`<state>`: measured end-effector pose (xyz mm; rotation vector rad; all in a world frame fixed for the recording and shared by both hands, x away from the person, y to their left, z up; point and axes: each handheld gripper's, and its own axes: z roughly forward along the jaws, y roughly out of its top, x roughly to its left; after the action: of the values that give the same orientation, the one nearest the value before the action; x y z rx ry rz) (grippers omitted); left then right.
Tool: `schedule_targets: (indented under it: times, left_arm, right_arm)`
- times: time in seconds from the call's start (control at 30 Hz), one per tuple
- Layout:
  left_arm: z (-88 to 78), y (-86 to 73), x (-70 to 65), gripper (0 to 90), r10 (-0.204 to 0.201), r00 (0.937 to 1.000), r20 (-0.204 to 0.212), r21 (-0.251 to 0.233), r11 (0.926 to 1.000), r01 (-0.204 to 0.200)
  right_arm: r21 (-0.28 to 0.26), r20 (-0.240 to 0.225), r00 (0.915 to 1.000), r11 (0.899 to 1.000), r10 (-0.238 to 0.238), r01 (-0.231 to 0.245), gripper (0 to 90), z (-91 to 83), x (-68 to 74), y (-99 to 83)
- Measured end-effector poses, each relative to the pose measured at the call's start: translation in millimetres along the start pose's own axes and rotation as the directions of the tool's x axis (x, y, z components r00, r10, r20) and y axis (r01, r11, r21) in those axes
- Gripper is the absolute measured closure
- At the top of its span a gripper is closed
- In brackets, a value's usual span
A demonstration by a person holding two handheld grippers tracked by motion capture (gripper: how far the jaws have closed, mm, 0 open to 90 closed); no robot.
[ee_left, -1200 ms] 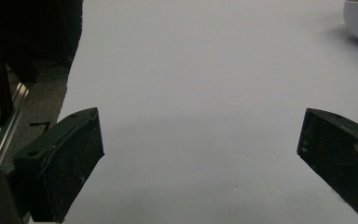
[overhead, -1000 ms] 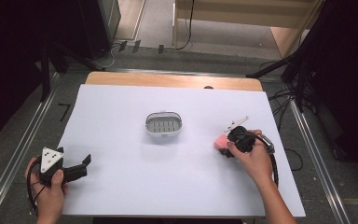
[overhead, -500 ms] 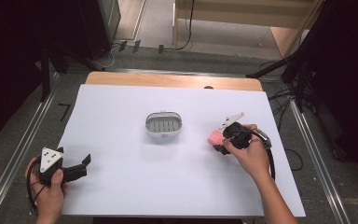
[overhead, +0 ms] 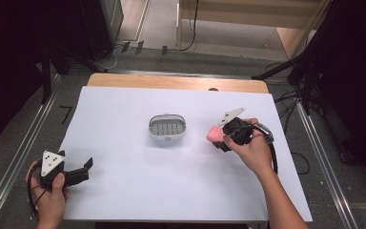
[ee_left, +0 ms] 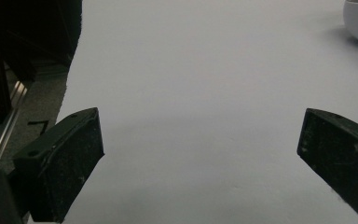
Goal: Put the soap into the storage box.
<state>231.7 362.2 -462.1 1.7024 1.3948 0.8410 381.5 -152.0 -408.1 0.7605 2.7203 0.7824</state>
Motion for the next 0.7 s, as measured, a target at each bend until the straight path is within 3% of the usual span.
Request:
schedule_targets:
  times: [0.4,0.7]
  left_arm:
    - [0.0,0.0,0.0,0.5,0.000,1.0000,0.002,0.000,1.0000,0.000]
    - [-0.2,-0.1,0.0,0.5,0.000,1.0000,0.004,-0.002,1.0000,0.000]
  right_arm:
    - [-0.009,-0.007,0.9957,0.996,-0.093,0.093,38.7,4.5,4.8,20.3]
    - [-0.011,-0.015,0.9939,0.994,-0.109,0.109,38.7,9.0,7.7,32.8]
